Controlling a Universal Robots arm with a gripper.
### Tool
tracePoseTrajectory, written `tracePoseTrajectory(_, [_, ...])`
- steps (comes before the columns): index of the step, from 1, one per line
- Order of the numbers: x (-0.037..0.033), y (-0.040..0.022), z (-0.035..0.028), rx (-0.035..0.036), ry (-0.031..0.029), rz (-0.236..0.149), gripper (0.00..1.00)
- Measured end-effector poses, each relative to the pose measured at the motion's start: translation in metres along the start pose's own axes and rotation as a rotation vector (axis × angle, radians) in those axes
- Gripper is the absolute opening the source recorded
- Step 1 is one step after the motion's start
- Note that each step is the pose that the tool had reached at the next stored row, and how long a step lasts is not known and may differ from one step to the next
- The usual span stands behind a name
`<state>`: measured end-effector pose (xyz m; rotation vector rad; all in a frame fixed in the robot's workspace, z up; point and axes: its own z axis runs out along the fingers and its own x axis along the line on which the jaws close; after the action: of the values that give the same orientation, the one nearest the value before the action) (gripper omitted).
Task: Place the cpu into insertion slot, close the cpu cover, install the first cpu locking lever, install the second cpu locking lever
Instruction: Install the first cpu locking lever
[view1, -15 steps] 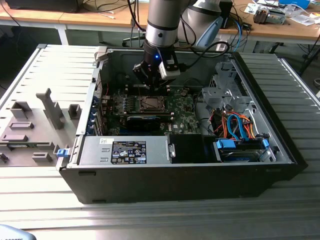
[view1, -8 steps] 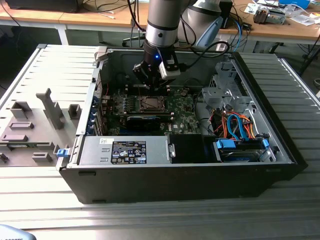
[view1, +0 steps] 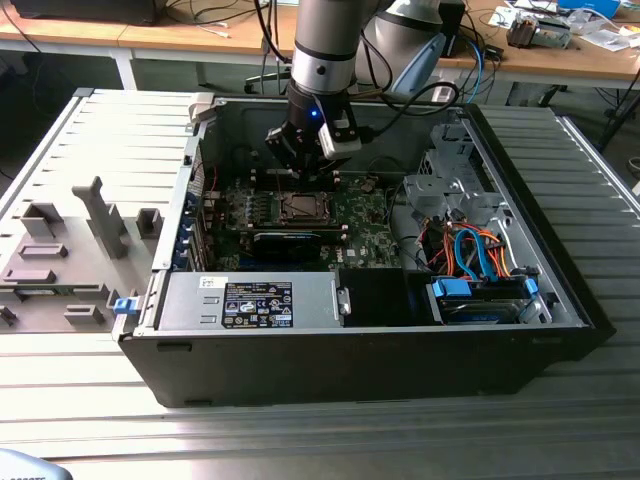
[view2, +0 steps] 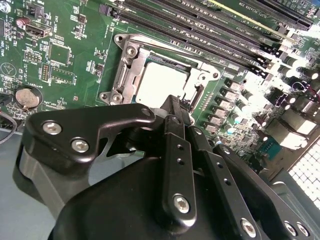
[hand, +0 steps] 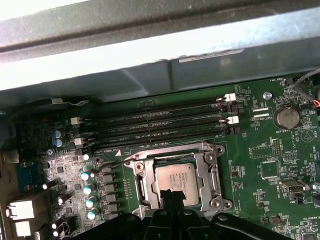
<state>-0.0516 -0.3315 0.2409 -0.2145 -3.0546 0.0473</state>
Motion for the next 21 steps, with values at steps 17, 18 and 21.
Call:
tracePoseTrajectory(17, [0.0, 0.0, 0.0, 0.0018, -0.0009, -0.024, 0.11])
tracePoseTrajectory(18, [0.0, 0.0, 0.0, 0.0019, -0.0009, -0.025, 0.11])
tracePoseTrajectory(21, [0.0, 0.0, 0.0, 0.002, -0.001, -0.026, 0.11])
